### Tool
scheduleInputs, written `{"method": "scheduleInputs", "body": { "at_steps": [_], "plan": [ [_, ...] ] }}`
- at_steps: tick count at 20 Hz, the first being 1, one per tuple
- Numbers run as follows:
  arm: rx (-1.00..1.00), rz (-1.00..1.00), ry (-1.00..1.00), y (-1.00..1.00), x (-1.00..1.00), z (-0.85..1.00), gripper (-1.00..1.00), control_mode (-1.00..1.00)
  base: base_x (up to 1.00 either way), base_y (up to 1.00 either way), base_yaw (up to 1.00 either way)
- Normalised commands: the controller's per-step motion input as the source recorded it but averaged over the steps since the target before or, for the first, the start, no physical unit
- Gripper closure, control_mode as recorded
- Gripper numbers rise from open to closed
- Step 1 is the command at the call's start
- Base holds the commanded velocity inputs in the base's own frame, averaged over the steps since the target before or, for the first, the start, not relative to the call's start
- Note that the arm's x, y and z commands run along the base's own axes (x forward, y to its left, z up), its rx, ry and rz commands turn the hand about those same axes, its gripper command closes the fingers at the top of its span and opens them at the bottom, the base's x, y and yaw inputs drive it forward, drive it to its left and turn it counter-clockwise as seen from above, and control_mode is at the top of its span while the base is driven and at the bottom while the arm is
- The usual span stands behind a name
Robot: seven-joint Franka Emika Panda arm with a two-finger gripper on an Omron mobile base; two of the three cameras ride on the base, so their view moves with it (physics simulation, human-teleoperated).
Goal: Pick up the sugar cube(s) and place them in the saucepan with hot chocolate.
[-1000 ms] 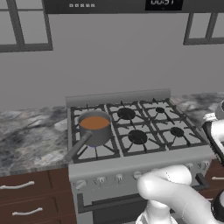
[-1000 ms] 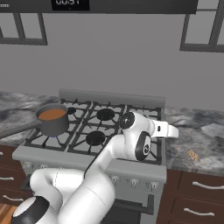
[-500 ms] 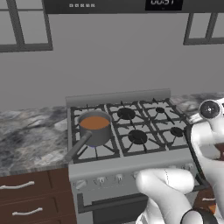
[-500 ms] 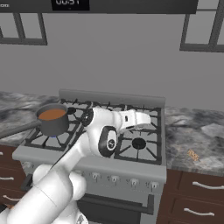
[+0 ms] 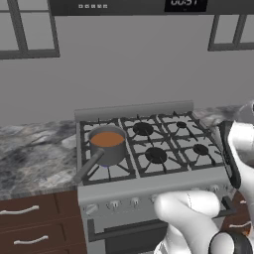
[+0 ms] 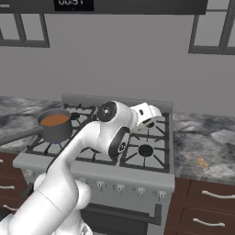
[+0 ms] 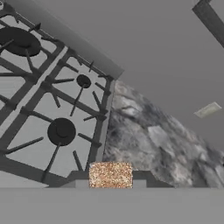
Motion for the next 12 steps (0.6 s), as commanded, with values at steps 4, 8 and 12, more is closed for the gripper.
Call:
{"method": "scheduleInputs", "body": {
  "at_steps": [4,8,12],
  "plan": [
    [0.12,0.29,0.35,0.03,0.01,0.10,1.00,-1.00,0.00,0.00,0.00],
    [0.07,0.11,0.48,0.33,0.26,0.27,1.00,-1.00,0.00,0.00,0.00],
    [0.06,-0.05,0.37,0.19,0.51,0.20,1.00,-1.00,0.00,0.00,0.00]
  ]
}}
